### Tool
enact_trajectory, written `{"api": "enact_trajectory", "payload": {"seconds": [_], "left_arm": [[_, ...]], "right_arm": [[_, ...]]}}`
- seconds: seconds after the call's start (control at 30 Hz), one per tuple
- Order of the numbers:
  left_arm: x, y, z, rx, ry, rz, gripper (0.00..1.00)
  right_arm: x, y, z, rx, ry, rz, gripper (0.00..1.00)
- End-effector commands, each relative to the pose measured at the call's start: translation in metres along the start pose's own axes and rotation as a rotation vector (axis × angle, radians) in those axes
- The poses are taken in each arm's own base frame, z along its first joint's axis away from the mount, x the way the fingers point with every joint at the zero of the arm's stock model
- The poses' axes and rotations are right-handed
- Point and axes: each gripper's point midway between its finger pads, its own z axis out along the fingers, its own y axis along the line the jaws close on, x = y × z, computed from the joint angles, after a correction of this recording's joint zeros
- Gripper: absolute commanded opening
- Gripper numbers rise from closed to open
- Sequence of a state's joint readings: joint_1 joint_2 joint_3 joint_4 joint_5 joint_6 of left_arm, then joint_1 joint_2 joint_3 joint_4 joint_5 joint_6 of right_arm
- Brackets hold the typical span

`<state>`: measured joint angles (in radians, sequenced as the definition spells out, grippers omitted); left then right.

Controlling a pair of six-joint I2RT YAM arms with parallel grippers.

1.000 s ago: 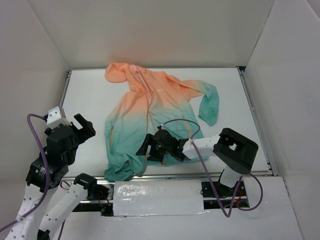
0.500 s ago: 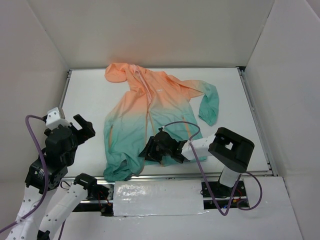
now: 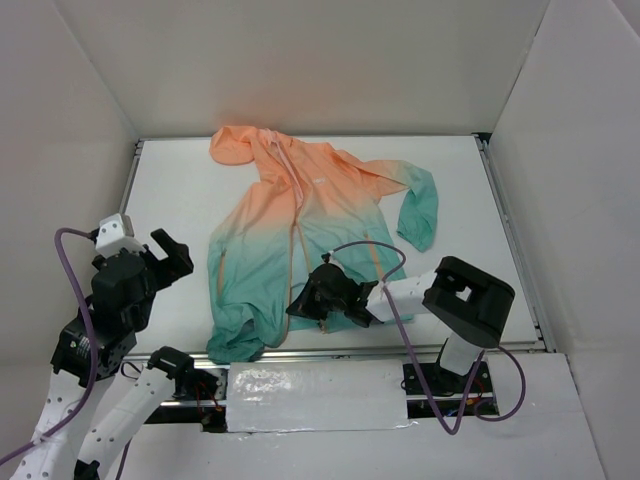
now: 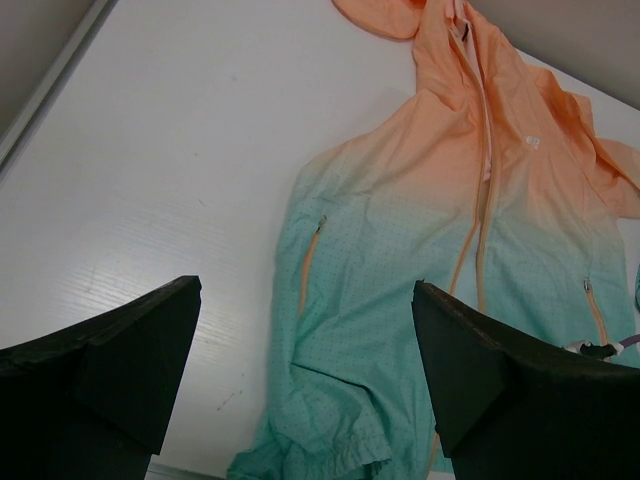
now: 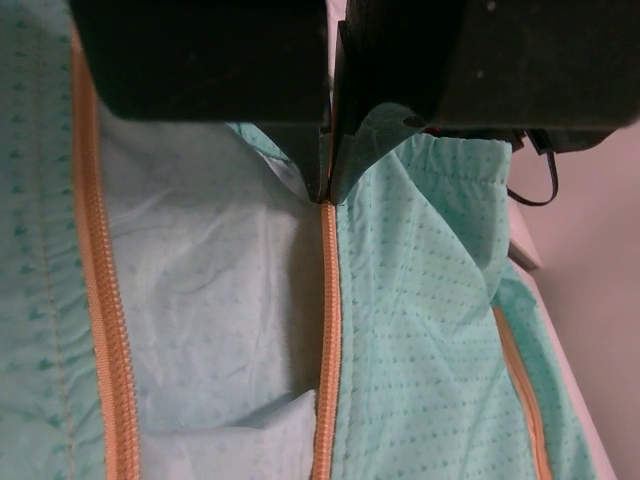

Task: Zip up the jacket

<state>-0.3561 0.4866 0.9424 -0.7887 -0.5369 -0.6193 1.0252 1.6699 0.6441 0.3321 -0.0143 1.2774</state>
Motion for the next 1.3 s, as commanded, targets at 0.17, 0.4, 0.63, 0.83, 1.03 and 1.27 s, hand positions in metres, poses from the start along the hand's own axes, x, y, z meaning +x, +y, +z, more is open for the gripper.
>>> {"api": "enact_trajectory", "payload": {"seconds": [0.17,0.4,0.63,0.83,1.03,1.27], "left_arm": [[-0.006,-0.028,-0.001,0.146,-0.005,0.027,0.99],[0.041,-0.095,-0.022,0.522,0.281,0.066,0.88],[0.080,-0.118,-0.048,0.732,0.463,0.031,0.84],[0.108,-0.123,-0.042,0.788,0.519,-0.030,0.77],[0.146,-0.127,-0.034,0.818,0.573,-0.107,0.77],[0.184,-0.143,-0.026,0.799,0.612,-0.093,0.77]], "right_arm": [[-0.006,0.039,-0.023,-0.186,-0.042,-0.035,0.00],[-0.015,0.076,-0.053,-0.339,-0.079,-0.085,0.00],[-0.034,0.096,-0.061,-0.354,-0.118,-0.078,0.00],[-0.061,0.106,-0.063,-0.267,-0.195,-0.037,0.00],[-0.071,0.110,-0.060,-0.196,-0.225,-0.017,0.00],[-0.070,0.104,-0.054,-0.189,-0.214,-0.003,0.00]]}}
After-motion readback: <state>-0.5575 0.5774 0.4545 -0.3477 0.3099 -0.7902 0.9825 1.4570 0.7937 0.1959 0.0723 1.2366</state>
